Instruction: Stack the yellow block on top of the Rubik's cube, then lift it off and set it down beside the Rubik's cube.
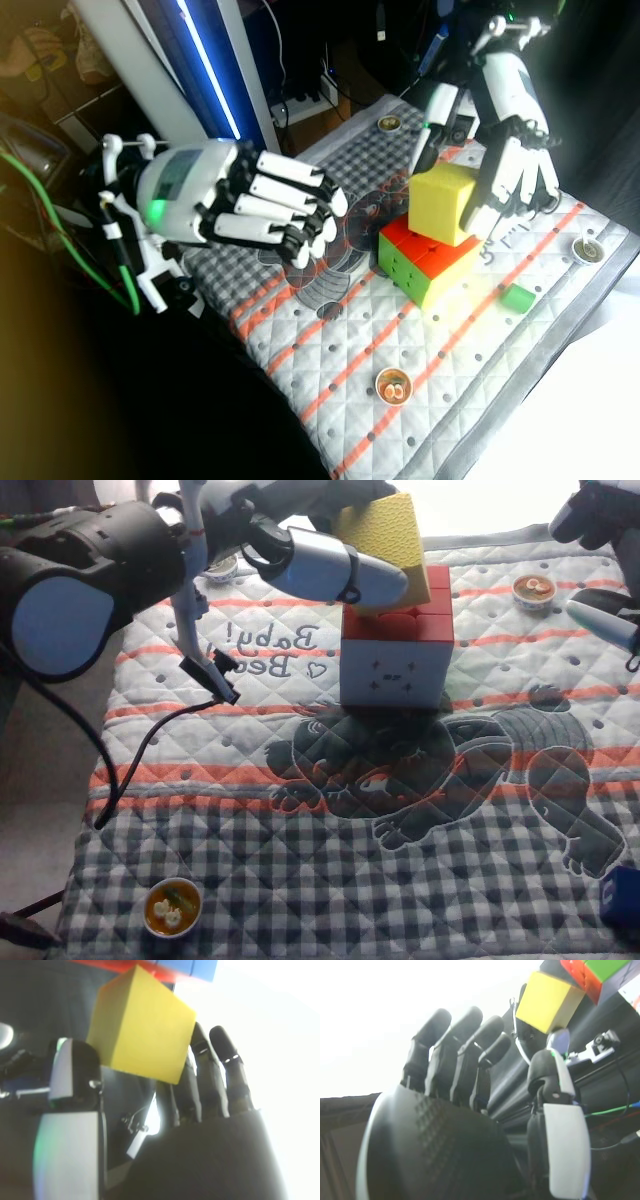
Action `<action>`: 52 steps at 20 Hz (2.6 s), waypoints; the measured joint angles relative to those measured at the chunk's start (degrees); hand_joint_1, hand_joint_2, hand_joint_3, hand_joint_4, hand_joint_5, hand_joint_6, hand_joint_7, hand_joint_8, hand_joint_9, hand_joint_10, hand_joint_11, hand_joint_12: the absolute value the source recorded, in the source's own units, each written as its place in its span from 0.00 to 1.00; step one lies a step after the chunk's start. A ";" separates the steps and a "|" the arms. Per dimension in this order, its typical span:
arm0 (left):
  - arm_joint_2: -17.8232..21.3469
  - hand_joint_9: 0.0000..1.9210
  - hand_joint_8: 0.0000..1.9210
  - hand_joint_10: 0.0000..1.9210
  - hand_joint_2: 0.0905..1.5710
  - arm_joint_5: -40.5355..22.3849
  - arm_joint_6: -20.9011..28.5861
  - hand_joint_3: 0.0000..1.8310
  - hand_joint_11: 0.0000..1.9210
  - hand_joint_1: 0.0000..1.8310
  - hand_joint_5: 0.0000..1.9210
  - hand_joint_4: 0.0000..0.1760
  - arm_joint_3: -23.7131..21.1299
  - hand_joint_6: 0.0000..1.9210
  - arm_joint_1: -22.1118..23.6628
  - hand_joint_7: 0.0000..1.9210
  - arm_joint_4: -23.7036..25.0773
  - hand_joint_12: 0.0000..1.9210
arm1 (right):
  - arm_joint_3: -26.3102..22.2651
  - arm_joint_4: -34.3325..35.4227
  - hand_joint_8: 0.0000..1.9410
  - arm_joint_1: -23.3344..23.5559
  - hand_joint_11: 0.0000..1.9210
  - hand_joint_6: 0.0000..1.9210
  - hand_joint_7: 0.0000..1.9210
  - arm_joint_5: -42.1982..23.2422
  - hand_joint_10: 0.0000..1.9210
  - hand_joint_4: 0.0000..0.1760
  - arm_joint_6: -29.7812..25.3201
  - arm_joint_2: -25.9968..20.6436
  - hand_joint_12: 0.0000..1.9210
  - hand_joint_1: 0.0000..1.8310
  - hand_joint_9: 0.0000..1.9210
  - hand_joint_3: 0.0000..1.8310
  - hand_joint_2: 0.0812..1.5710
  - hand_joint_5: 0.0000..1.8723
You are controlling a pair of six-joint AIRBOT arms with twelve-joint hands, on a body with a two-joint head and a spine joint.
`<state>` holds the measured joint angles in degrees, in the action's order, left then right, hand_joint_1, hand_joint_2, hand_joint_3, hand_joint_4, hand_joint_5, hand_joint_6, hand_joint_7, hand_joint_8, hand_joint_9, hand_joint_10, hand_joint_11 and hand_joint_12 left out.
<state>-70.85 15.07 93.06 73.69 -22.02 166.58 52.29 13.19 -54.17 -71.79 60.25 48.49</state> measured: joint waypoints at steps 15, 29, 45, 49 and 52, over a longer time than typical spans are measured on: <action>-1.18 0.00 0.01 0.47 0.56 -1.75 0.11 0.00 0.00 0.50 0.10 0.79 0.81 0.00 -0.55 0.21 -0.59 0.73 | 0.00 -0.11 0.51 0.00 0.06 0.54 0.33 0.11 0.66 0.00 -0.07 0.13 0.94 0.47 0.24 0.00 0.77 0.25; 7.17 0.01 0.02 0.23 0.60 13.20 0.11 0.00 0.00 0.27 0.00 1.00 -6.32 0.00 -3.48 0.09 -6.64 0.70 | 1.73 -0.44 0.24 3.50 0.00 0.34 0.14 1.29 0.43 0.00 -0.11 0.85 0.74 0.36 0.06 0.00 0.66 0.08; 21.64 0.00 0.46 0.64 0.83 44.96 0.61 0.00 0.00 0.43 0.10 0.00 -25.64 0.47 -24.41 0.06 -11.61 0.96 | 12.90 -3.63 0.00 20.61 0.00 0.00 0.10 21.09 0.05 0.00 -0.20 12.66 0.38 0.31 0.10 0.00 0.51 0.07; 21.73 0.08 0.27 0.48 0.83 46.95 1.79 0.00 0.00 0.43 0.21 0.03 -25.90 0.28 -25.86 0.17 -12.90 0.87 | 16.44 -3.37 0.00 22.64 0.00 0.00 0.11 26.99 0.03 0.00 -0.17 15.89 0.48 0.23 0.10 0.00 0.48 0.06; 21.73 0.11 0.11 0.39 0.81 47.54 3.15 0.00 0.00 0.45 0.30 0.16 -25.97 0.10 -26.69 0.24 -12.92 0.85 | 18.23 -3.41 0.00 23.67 0.00 0.00 0.10 30.51 0.02 0.00 -0.15 18.05 0.49 0.19 0.09 0.00 0.50 0.07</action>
<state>-49.12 62.61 96.20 47.72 -48.71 153.67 70.52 9.78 -30.50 -41.28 60.10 66.54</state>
